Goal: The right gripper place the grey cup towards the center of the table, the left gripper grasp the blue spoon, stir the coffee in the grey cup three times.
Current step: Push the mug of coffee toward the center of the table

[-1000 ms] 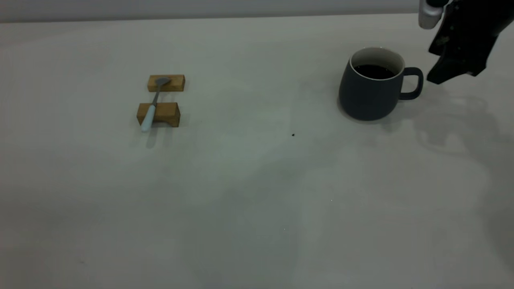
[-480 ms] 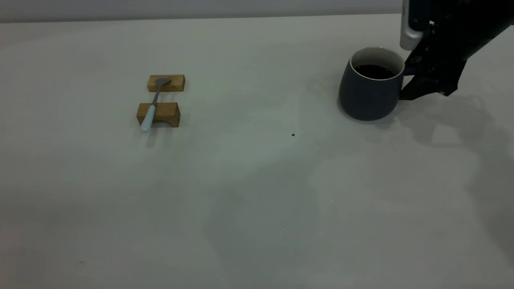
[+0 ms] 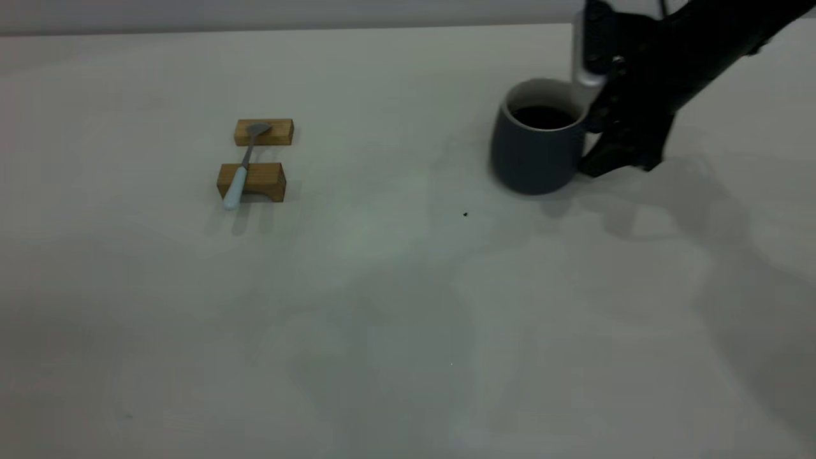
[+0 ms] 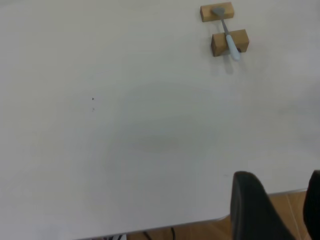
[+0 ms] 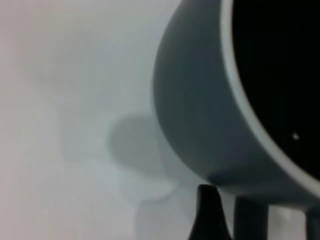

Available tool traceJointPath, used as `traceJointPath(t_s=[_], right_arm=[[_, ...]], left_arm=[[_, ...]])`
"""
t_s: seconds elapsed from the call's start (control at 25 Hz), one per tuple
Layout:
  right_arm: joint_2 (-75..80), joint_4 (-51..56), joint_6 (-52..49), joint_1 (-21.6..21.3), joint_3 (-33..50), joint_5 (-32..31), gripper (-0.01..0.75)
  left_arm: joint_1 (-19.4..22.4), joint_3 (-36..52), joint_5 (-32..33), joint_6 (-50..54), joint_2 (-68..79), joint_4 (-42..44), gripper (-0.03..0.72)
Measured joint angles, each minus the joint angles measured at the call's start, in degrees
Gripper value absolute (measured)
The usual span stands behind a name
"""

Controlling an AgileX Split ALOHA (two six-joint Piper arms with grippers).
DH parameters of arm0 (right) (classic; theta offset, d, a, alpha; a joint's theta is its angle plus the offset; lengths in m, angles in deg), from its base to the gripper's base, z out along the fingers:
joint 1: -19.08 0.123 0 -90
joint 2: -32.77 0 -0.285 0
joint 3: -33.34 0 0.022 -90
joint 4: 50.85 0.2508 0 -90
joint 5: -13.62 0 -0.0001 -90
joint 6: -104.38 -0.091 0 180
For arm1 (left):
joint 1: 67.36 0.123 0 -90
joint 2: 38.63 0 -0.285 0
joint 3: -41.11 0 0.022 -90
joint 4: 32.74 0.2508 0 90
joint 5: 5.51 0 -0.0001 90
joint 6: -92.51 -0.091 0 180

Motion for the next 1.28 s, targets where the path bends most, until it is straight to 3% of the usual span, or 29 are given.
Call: traceJointPath(t_s=[0.52, 0.76, 1.0, 1.12, 1.28], right_arm=[[3.6, 6.9, 0.0, 10.5, -7.2, -0.2, 0.573], [3.1, 7.0, -3.4, 10.4, -7.0, -1.1, 0.547], [-4.1, 6.7, -10.7, 8.6, -1.6, -3.7, 0.537], [-9.7, 6.7, -18.5, 8.4, 2.8, -7.8, 0.537], [-20.9, 4.7, -45.4, 8.4, 8.8, -20.3, 0.537]], left_arm=[[0.0, 0.0, 0.0, 0.0, 0.0, 0.0, 0.330], [0.0, 0.0, 0.0, 0.0, 0.0, 0.0, 0.330], [0.0, 0.0, 0.0, 0.0, 0.0, 0.0, 0.330], [0.0, 0.0, 0.0, 0.0, 0.0, 0.0, 0.330], [0.0, 0.0, 0.0, 0.0, 0.0, 0.0, 0.330]])
